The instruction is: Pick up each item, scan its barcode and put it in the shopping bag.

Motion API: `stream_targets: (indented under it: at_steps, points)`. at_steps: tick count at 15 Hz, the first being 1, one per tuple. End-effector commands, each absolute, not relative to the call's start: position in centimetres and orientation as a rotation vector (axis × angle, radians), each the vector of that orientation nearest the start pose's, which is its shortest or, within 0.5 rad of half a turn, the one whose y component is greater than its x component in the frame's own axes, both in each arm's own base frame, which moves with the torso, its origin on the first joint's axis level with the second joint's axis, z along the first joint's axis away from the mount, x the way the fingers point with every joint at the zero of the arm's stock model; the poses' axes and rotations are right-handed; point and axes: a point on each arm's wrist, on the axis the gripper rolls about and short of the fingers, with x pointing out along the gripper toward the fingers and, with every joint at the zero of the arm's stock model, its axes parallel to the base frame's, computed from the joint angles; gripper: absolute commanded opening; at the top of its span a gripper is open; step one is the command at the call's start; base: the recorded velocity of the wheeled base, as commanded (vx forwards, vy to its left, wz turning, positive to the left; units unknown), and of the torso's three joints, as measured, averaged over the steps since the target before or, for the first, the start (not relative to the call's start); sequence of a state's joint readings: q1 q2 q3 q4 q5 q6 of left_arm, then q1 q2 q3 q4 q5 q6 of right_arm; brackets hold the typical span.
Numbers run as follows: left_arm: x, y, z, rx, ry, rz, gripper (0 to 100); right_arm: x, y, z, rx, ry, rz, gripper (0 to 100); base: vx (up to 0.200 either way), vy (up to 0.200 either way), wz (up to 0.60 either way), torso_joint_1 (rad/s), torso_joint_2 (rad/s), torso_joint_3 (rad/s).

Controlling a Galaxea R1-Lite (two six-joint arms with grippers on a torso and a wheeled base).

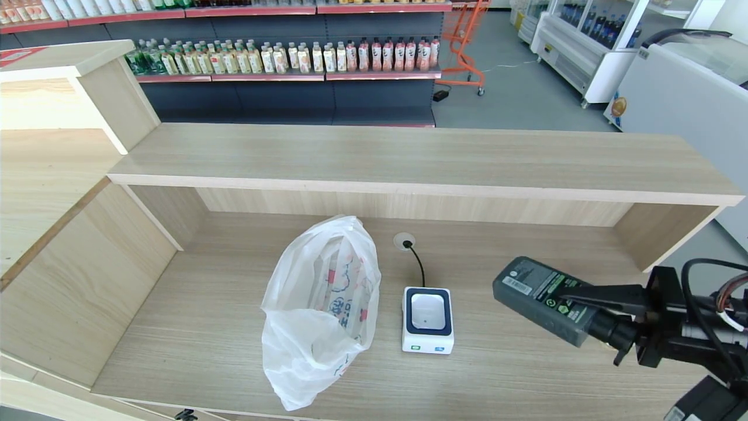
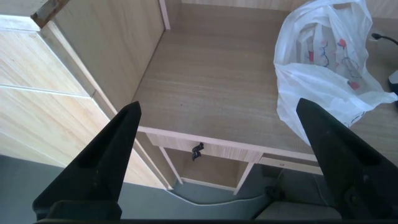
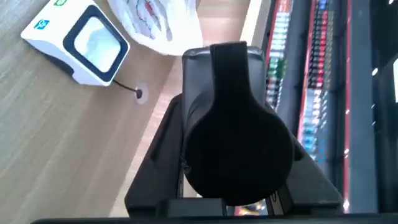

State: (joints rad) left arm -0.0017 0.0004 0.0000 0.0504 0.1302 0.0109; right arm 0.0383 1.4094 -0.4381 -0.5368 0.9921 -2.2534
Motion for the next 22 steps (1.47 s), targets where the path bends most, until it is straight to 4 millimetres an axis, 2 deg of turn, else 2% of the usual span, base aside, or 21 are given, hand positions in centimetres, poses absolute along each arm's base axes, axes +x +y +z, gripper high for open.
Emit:
stream_targets:
  at_steps: [1,2,3,8,12,18,22]
  points:
    - [-2.3,0.3,7.0,0.014,0.051,0.129,100,18.9,3.5,14.1,-1.818,-0.993,1.051,0,0.0,0.0,0.0,0.0,0.0,0.0]
    - [-2.3,0.3,7.0,0.014,0.051,0.129,100,18.1,4.1,13.1,-1.854,-1.077,1.135,0,0.0,0.0,0.0,0.0,0.0,0.0]
    - [-2.3,0.3,7.0,0.014,0.051,0.129,100,17.8,4.6,12.9,-1.876,-1.154,1.155,0,0.0,0.0,0.0,0.0,0.0,0.0]
    - [-2.3,0.3,7.0,0.014,0.051,0.129,100,17.6,5.5,14.2,-1.92,-1.46,1.02,0,0.0,0.0,0.0,0.0,0.0,0.0]
    - [-2.3,0.3,7.0,0.014,0.051,0.129,100,17.7,5.7,14.8,-1.969,-1.532,0.943,0,0.0,0.0,0.0,0.0,0.0,0.0]
    - [-2.3,0.3,7.0,0.014,0.051,0.129,100,17.9,6.0,14.9,-1.9,-1.589,0.951,0,0.0,0.0,0.0,0.0,0.0,0.0]
    - [-2.3,0.3,7.0,0.014,0.051,0.129,100,18.3,7.6,14.7,-1.84,-1.662,0.997,0,0.0,0.0,0.0,0.0,0.0,0.0]
